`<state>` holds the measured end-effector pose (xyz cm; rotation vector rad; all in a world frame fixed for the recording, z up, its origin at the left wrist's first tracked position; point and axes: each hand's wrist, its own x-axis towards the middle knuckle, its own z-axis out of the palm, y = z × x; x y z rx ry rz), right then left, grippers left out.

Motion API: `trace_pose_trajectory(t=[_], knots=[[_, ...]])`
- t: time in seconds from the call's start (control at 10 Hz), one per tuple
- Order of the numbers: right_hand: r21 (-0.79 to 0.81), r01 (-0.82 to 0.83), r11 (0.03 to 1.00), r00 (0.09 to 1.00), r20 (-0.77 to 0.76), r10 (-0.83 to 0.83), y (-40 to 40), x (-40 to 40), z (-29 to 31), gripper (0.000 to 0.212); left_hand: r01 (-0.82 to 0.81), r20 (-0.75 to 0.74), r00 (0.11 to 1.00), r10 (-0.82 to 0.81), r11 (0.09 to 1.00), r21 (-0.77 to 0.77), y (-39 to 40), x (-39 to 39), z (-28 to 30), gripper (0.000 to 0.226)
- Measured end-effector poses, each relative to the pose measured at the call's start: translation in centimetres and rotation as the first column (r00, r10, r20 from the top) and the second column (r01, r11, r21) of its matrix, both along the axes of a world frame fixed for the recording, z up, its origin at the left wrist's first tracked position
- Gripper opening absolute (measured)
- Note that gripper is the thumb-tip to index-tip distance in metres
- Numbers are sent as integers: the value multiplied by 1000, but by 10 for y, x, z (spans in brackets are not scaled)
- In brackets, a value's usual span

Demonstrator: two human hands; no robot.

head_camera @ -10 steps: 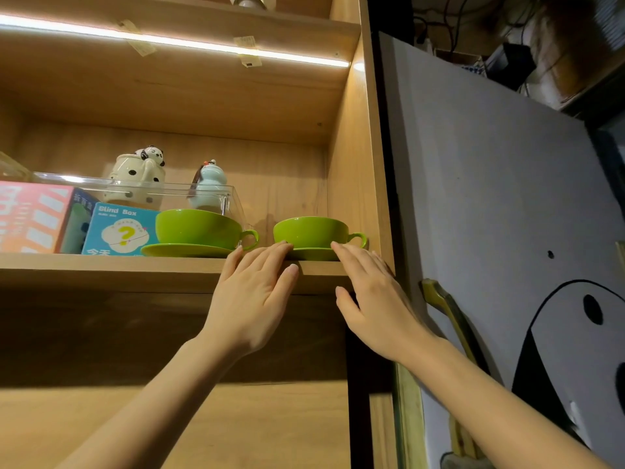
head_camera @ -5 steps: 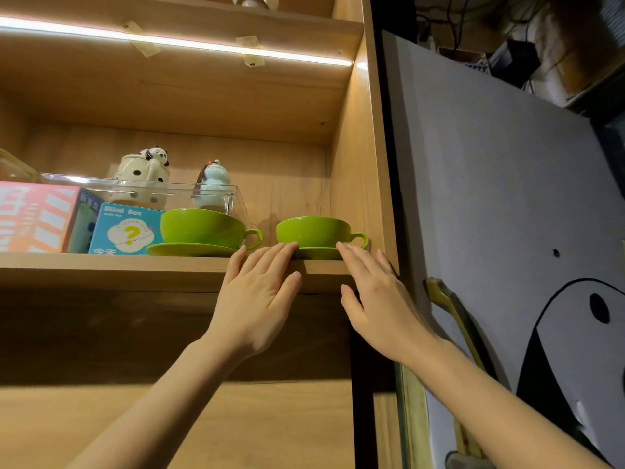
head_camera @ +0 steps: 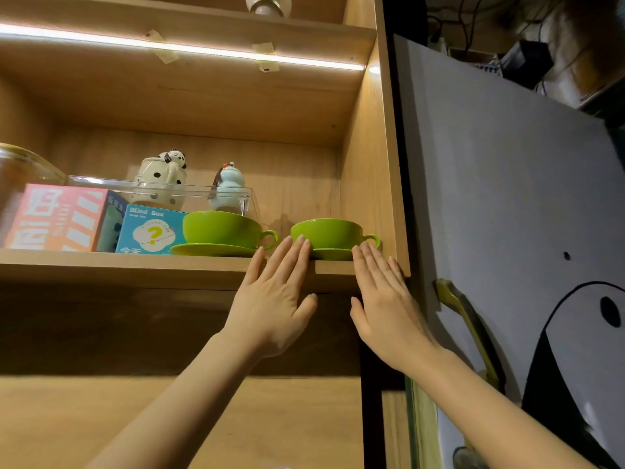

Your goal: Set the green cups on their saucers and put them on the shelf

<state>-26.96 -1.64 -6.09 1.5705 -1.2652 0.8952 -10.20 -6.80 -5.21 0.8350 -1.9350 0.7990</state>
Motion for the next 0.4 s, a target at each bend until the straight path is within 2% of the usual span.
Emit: trace_pose_trajectory(t=[0.1, 0.2, 0.3, 0.4], knots=[[129, 157, 979, 987, -43, -152, 12, 4, -1, 74, -56, 63, 997, 51, 996, 72, 10, 4, 2, 71], [282, 283, 917, 959, -109, -263, 31, 10, 10, 77, -87, 121, 991, 55, 958, 274, 29, 9, 14, 73], [460, 256, 850, 966, -90, -242, 60, 18, 27, 74, -24, 107, 994, -34, 868, 496, 58, 19, 29, 74], [530, 42, 847, 989, 99, -110, 84, 21, 38, 68, 78, 22, 994, -112, 806, 587, 85, 38, 39, 62]])
